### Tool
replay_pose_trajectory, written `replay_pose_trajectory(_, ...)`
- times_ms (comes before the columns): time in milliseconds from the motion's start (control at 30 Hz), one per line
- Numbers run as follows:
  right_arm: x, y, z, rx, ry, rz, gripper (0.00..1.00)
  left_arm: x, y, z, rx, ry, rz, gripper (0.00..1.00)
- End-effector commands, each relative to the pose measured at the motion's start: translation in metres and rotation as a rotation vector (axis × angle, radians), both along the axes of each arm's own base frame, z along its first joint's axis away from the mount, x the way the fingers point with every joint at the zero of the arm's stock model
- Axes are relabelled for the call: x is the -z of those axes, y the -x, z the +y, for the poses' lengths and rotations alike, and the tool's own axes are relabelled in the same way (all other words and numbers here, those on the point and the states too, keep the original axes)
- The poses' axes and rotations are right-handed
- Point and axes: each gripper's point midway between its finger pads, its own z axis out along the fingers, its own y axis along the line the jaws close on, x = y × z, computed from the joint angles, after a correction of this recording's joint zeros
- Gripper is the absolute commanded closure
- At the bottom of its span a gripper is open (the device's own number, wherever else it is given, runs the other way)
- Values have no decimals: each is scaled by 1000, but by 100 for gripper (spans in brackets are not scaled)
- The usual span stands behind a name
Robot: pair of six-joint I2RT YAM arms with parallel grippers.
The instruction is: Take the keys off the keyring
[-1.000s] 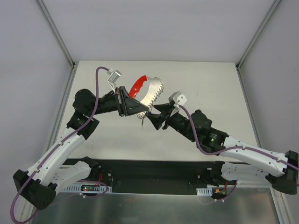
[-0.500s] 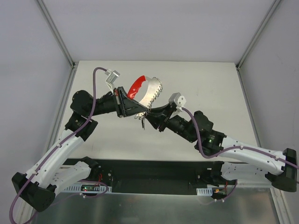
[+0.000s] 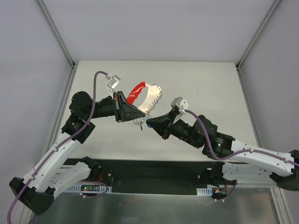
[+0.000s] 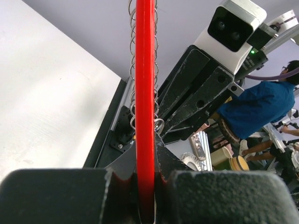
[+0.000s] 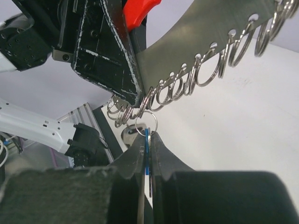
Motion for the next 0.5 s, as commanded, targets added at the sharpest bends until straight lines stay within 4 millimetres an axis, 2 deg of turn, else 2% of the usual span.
replay_pose_trajectory(0,-2,0,-16,42,16,45,99,6,3,1,14,-34,-72,100)
replay_pose_trajectory(100,-4,1,-27,56,30,48,99,11,-1,-3,31,-50,-71,100)
replay_pose_trajectory(200,-5,4,-28,36,65,25,99,7,-5,-6,43,-54,-71,100)
replay_pose_trajectory(233,-15,2,-29,44,52,15,99,4,-5,-6,41,-51,-79,100)
replay_pose_trajectory(267,-6,2,-29,41,106,25,99,4,-7,-7,39,-52,-80,100)
replay_pose_trajectory(333,-11,3,-30,37,129,9,99,5,-10,-8,28,-55,-86,100)
replay_pose_trajectory(367,-4,2,-31,41,166,12,99,6,-11,-8,26,-56,-86,100)
replay_pose_trajectory(467,0,-2,-37,64,212,-4,99,9,-9,-7,28,-59,-91,100)
